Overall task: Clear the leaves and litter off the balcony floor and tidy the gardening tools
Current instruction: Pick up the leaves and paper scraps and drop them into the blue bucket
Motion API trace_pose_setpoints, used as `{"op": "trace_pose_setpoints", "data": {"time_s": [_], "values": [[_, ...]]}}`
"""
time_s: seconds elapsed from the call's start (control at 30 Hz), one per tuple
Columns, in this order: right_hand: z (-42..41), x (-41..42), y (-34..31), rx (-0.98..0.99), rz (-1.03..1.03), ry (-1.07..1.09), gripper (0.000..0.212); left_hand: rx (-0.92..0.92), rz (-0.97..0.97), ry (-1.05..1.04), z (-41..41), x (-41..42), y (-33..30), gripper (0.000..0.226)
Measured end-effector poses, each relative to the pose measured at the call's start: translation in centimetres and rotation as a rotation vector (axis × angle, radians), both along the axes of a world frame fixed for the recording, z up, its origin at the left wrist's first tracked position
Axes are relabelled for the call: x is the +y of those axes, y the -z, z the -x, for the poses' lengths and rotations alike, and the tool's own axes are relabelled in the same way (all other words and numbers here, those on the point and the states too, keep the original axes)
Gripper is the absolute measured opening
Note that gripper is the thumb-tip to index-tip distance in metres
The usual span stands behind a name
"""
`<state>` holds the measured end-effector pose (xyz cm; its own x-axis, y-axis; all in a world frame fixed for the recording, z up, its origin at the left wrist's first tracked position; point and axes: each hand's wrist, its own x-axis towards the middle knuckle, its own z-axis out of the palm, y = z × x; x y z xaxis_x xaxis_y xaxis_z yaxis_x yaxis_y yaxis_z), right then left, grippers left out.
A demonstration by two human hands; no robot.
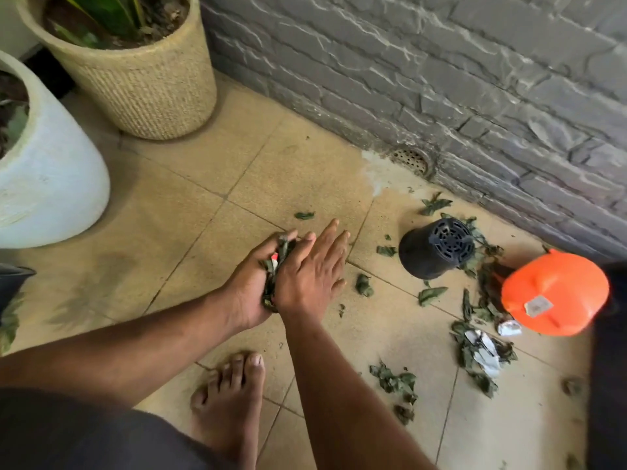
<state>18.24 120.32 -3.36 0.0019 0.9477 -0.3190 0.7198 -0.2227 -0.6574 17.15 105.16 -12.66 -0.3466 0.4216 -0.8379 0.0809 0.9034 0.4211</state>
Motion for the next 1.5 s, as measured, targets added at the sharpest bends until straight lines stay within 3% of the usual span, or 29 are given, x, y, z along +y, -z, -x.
{"op": "trace_pose_setpoints", "data": {"time_s": [0.13,0.17,0.3,0.37,0.47,0.53,0.63,0.67,0.77,0.9,1.0,1.07,1.13,1.2,1.3,1.33,1.37,1.4,1.47,1.5], "values": [[-0.7,0.6,-0.4,-0.123,-0.095,0.003,0.066,-0.025,-0.059,-0.127,-0.8,1.2,-0.6,0.051],[-0.9,0.6,-0.4,-0.130,-0.090,-0.001,0.066,-0.089,-0.031,-0.207,-0.6,1.8,-0.9,0.051],[-2.9,0.7,-0.5,-0.031,-0.018,-0.049,0.065,-0.169,-0.247,-0.439,-1.3,2.5,-1.6,0.061],[-5.4,0.8,-0.4,0.037,-0.077,-0.078,0.064,-0.117,-0.294,-0.440,-2.1,3.3,-3.6,0.063],[-11.9,1.0,0.8,-0.093,-0.136,-0.050,0.066,-0.044,-0.345,-0.451,-2.9,3.5,-5.0,0.053],[-17.2,1.1,1.4,-0.265,-0.058,0.094,0.052,-0.264,-0.399,-0.577,-1.4,7.4,-5.8,0.049],[-25.4,-0.7,2.4,-0.510,0.295,0.291,0.043,-0.383,-0.253,-0.285,2.2,14.2,-6.7,0.042],[-27.1,-1.9,2.6,-0.529,0.407,0.338,0.046,-0.430,-0.238,-0.287,3.0,15.4,-6.7,0.041],[-27.3,-4.8,3.0,-0.317,0.613,0.434,0.048,-0.432,-0.189,-0.250,3.5,15.9,-5.8,0.038],[-21.3,-4.8,3.6,0.009,0.577,0.411,0.026,-0.423,-0.216,-0.288,4.0,15.9,-6.1,0.034],[-17.8,-2.5,3.3,0.574,0.578,0.502,0.020,-0.415,-0.232,-0.324,5.0,16.1,-6.4,0.032],[-17.4,-0.7,2.6,0.570,0.431,0.360,0.025,-0.360,-0.238,-0.352,5.7,15.4,-6.3,0.033],[-18.1,0.6,2.0,0.319,0.336,0.100,0.033,-0.340,-0.219,-0.362,6.7,14.8,-6.0,0.032],[-18.5,1.2,1.9,0.204,0.533,-0.114,0.031,-0.291,-0.260,-0.417,7.9,14.8,-6.2,0.031],[-16.7,0.2,2.1,0.075,1.018,-0.445,0.020,-0.252,-0.235,-0.491,9.5,15.4,-7.6,0.030],[-15.6,-0.3,2.5,0.015,1.082,-0.558,0.021,-0.143,-0.214,-0.467,10.3,14.8,-6.2,0.021],[-14.4,-0.7,2.9,-0.006,1.094,-0.628,0.021,-0.223,-0.132,-0.557,10.0,11.6,-5.8,0.019],[-13.0,-1.1,3.7,0.019,1.068,-0.645,0.020,-0.306,-0.170,-0.564,8.1,7.3,-5.1,0.036],[-10.8,-1.2,4.8,0.203,0.922,-0.542,0.023,0.093,-0.084,-0.138,3.7,-0.7,-2.4,0.062],[-9.9,-1.0,5.0,0.345,0.825,-0.444,0.029,0.157,-0.070,-0.069,2.7,-3.9,-1.4,0.064]]}}
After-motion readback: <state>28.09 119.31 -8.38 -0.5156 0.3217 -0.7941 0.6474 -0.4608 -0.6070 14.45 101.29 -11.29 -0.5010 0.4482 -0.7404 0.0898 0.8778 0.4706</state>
